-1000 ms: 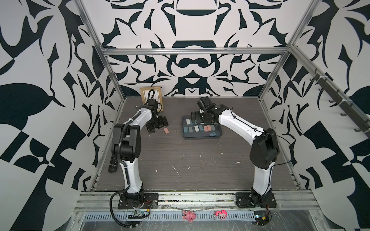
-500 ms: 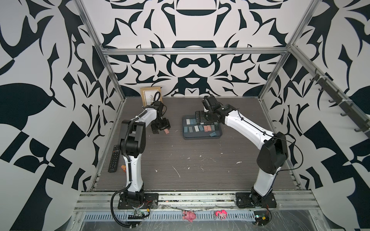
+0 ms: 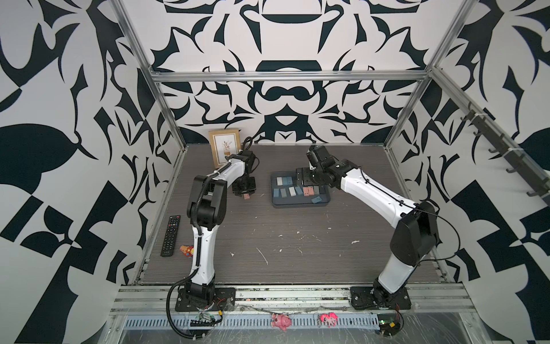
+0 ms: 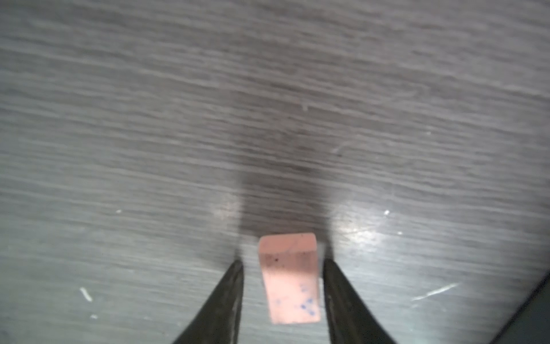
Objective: Put the eraser in the storage box
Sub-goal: Pick up the eraser from the center of the board.
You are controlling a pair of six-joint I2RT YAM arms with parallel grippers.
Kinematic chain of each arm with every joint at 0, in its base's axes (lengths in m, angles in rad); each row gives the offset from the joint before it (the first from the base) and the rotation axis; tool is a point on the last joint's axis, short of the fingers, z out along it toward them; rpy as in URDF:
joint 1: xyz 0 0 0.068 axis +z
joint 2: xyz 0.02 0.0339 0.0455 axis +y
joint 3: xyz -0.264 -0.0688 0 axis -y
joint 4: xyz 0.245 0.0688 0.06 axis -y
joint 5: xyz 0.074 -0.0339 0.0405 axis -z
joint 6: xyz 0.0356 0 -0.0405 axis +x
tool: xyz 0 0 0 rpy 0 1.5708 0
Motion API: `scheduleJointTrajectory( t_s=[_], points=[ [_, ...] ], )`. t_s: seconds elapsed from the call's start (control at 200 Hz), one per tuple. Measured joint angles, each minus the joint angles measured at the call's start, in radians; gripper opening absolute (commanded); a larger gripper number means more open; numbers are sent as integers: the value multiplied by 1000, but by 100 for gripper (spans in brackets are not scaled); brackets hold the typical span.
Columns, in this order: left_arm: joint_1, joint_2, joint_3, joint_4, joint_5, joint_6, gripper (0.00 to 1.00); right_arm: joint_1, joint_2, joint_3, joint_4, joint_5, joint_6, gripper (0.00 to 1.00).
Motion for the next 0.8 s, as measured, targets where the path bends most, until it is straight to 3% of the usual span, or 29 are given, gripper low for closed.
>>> scheduleJointTrajectory(
  t_s=[0.12,0.26,0.575,0.805],
  points=[
    [-26,3,4,2,-42,29,24,-20,-40,-36,14,9,3,98],
    [-56,1,0,10,-97,86,18,-47,-78,-62,29,11,6,99],
    [-164,-77,-11,28,-160,276,17,-109,-116,-127,54,-14,41,98],
    [-333,-245,-10,140,-187,477,17,-198,-180,-193,74,-82,102,99]
  ],
)
